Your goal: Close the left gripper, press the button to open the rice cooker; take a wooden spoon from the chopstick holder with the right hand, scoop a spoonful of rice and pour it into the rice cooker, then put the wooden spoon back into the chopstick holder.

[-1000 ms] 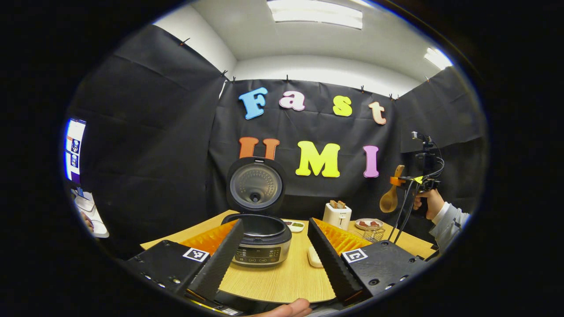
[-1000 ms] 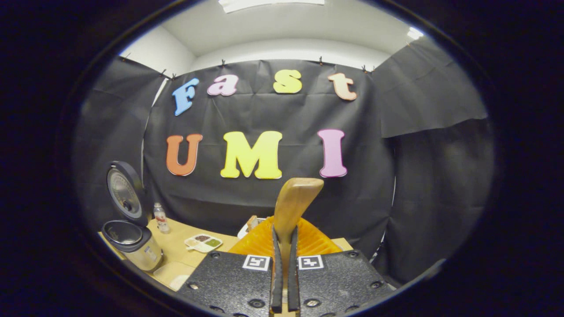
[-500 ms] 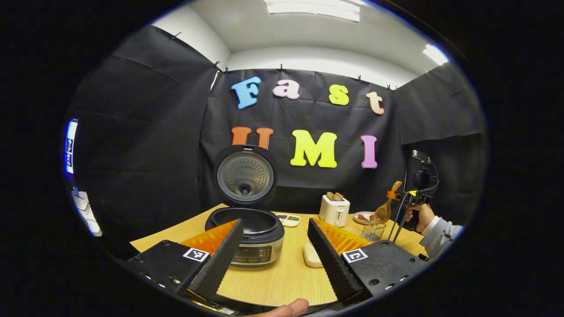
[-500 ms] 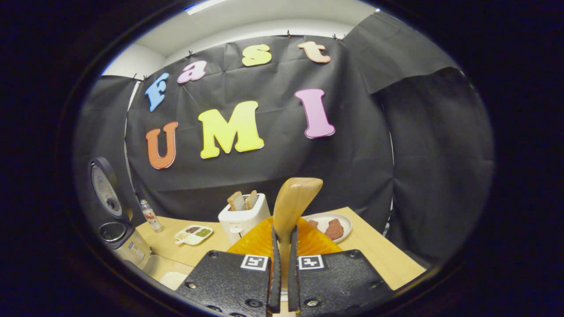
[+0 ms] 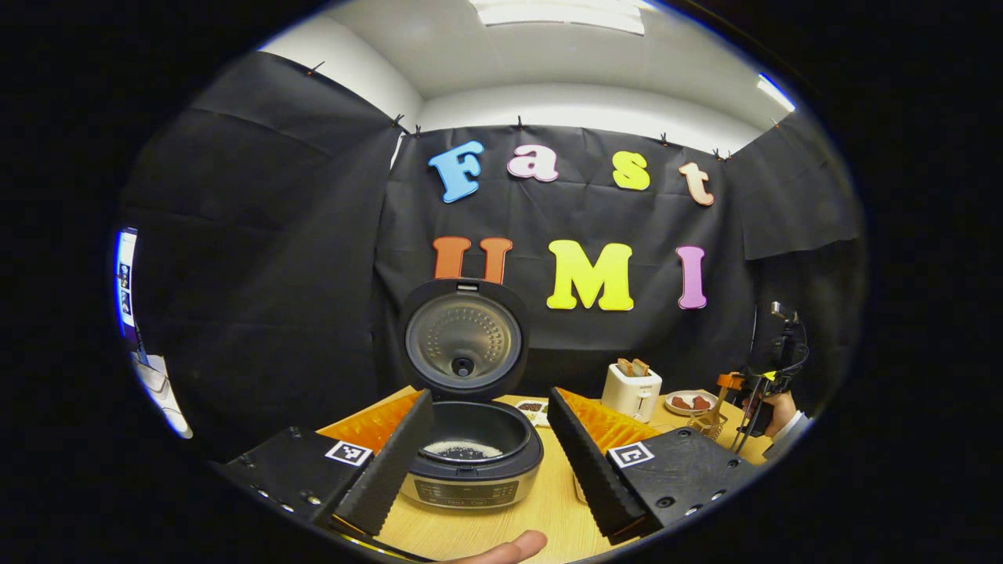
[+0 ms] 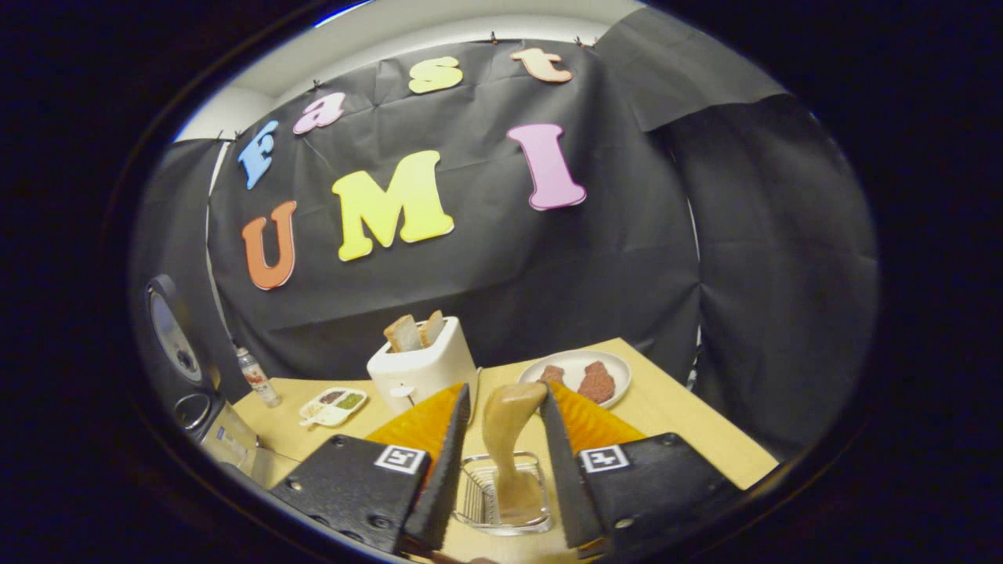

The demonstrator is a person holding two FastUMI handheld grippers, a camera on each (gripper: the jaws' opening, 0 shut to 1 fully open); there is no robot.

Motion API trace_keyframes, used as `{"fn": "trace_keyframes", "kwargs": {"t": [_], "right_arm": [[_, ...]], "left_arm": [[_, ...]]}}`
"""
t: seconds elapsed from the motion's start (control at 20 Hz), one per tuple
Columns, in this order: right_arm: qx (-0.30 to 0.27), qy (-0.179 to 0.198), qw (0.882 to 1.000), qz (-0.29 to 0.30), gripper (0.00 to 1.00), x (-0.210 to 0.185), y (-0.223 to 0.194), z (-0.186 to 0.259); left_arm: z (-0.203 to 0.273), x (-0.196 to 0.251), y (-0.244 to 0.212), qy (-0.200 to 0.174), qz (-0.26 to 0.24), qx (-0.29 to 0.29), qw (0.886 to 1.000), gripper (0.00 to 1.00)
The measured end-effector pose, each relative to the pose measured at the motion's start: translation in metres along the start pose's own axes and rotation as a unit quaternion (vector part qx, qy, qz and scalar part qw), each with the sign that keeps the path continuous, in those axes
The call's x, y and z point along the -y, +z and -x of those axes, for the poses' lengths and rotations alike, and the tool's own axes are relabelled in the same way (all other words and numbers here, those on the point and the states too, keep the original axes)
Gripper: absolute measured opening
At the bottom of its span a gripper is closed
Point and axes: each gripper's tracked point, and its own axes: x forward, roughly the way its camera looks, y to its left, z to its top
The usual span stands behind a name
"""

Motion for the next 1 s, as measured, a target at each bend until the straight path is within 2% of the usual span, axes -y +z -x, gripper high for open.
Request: {"fn": "trace_keyframes", "kwargs": {"t": [0.05,0.1,0.15,0.3,0.6,0.65,0.75,0.8,0.85,0.9,0.95,1.0], "right_arm": [[0.012,-0.013,1.0,0.016,0.68,0.002,0.01,0.007],[0.025,-0.024,0.999,0.028,0.83,0.002,0.022,0.015],[0.036,-0.032,0.998,0.036,0.89,0.002,0.034,0.026],[0.058,-0.041,0.997,0.035,0.96,-0.005,0.054,0.069],[0.081,-0.017,0.996,0.021,0.95,-0.033,0.059,0.17],[0.069,-0.004,0.997,0.02,0.97,-0.04,0.052,0.184],[0.068,0.036,0.997,0.022,0.95,-0.061,0.047,0.209],[0.075,0.048,0.996,0.028,0.99,-0.064,0.048,0.219],[0.084,0.047,0.995,0.037,0.95,-0.063,0.049,0.227],[0.091,0.038,0.994,0.045,1.0,-0.058,0.048,0.231],[0.093,0.034,0.994,0.047,1.0,-0.056,0.046,0.234],[0.089,0.036,0.994,0.045,0.99,-0.059,0.043,0.236]], "left_arm": [[-0.008,0.0,0.005,-0.005,0.001,0.002,1.0,0.94],[-0.017,-0.001,0.009,-0.011,-0.001,0.001,1.0,0.94],[-0.027,-0.002,0.01,-0.013,-0.003,-0.005,1.0,0.94],[-0.048,-0.014,0.024,-0.003,-0.008,-0.006,1.0,0.94],[-0.071,-0.02,0.073,0.012,-0.05,0.033,0.998,0.94],[-0.076,-0.018,0.083,0.011,-0.06,0.038,0.997,0.94],[-0.082,-0.014,0.101,0.015,-0.078,0.042,0.996,0.94],[-0.085,-0.01,0.112,0.013,-0.089,0.05,0.995,0.94],[-0.09,-0.009,0.121,0.012,-0.095,0.054,0.994,0.94],[-0.094,-0.006,0.128,0.009,-0.096,0.054,0.994,0.87],[-0.101,-0.006,0.133,0.013,-0.09,0.052,0.995,0.96],[-0.107,-0.009,0.137,0.018,-0.079,0.047,0.996,0.96]]}}
